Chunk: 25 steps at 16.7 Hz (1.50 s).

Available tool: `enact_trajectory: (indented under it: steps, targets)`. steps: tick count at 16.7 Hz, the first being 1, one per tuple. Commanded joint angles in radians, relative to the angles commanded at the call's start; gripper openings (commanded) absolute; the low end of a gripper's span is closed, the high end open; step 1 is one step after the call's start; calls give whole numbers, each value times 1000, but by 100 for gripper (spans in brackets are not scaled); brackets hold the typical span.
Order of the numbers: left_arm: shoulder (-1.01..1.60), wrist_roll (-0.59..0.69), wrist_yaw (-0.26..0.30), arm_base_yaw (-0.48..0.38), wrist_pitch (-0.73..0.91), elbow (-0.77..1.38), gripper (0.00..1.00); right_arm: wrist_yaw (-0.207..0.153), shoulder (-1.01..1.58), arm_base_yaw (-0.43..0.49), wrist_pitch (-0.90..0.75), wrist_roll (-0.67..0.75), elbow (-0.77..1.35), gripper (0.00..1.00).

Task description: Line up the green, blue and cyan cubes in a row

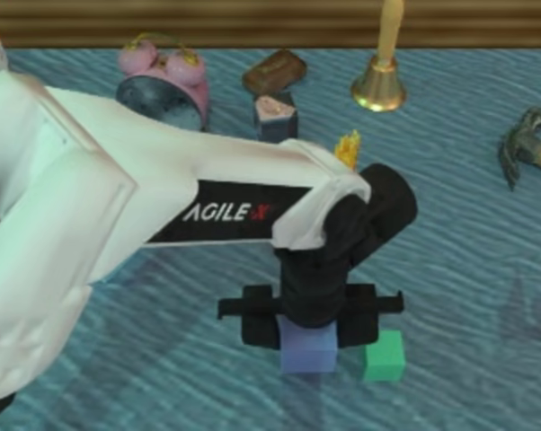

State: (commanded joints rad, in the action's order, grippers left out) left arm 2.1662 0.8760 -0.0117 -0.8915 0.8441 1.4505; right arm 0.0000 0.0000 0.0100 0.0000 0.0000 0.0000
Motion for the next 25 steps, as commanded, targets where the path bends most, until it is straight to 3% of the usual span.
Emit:
enact_trajectory:
  steps: [10,20,25]
  targets:
    - [0,0,0,0,0,0,98,0,0,0,0,0,0,100]
    - [-2,0,0,0,4,3,100,0,0,0,0,0,0,100]
    - [-56,4,-1,8,154,90,100,0,0,0,0,0,0,100]
